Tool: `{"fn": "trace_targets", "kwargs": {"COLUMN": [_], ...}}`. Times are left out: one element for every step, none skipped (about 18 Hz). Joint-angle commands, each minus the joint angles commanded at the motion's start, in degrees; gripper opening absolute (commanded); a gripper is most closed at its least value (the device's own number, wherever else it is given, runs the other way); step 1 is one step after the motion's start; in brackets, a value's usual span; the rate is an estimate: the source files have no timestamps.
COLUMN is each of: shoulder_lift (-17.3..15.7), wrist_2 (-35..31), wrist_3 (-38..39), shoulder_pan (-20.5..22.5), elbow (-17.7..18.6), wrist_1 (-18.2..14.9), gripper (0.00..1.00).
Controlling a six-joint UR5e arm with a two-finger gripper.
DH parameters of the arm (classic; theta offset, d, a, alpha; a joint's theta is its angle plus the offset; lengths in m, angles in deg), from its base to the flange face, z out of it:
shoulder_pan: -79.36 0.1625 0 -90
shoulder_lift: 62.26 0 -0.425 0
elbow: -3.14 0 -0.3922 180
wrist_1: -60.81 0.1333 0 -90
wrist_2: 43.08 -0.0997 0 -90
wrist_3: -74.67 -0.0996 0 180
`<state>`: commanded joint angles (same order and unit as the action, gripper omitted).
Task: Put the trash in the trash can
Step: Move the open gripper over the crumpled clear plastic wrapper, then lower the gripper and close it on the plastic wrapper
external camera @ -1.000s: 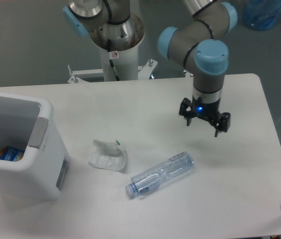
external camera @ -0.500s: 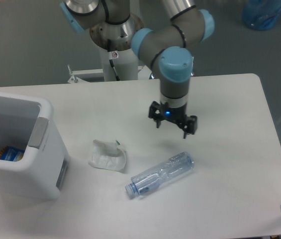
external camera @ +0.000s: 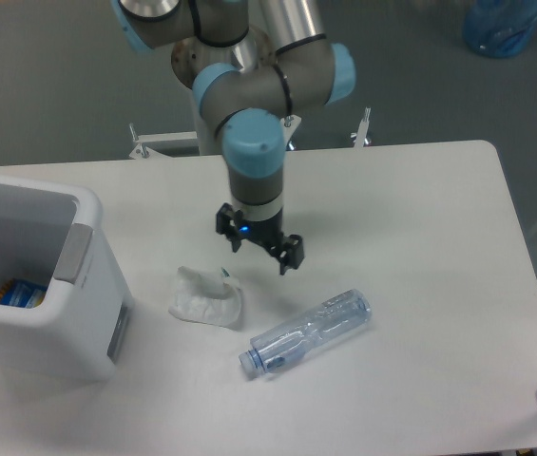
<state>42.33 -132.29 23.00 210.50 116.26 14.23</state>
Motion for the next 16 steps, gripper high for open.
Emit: {"fn": "trace_targets", "kwargs": {"shoulder_lift": [0.1,0.4,1.1,1.7,2.2,2.9,3.6,4.4,5.1,5.7,6.1,6.3,6.3,6.3,6.2,6.1], "wrist_2": [0.1,0.1,0.1,0.1,0.1,0.1,0.1,0.1,0.1,0.0,0.0,0.0,0.0,0.0,0.0,0.1], "wrist_3": [-0.3,-1.2,-2.0,-2.2,-2.2,-2.2,-2.2,-2.2,-2.2,-2.1,-2.0,-2.0,-1.9,-1.7,-1.8,-1.8], "shoulder_pan": [-0.6,-1.1,-1.4,-1.5,-2.2,-2.7,-2.9,-3.0,-3.7,-4.5,-4.7,-4.7,-4.7,-4.7,-4.6,-4.6], "elbow": [-0.3,-0.7,-0.9,-0.9,-0.8,-0.7,-0.9,-1.2,-1.4,-1.5,-1.6,-1.6,-1.5,-1.5,-1.5,-1.5], "wrist_1": [0.1,0.1,0.3,0.4,0.4,0.5,0.6,0.6,0.6,0.6,0.6,0.5,0.4,0.4,0.4,0.3], "gripper": [1.00,1.00,1.00,1.00,1.00,1.00,1.00,1.00,1.00,0.99,0.79,0.56,0.35,0.18,0.06,0.00]}}
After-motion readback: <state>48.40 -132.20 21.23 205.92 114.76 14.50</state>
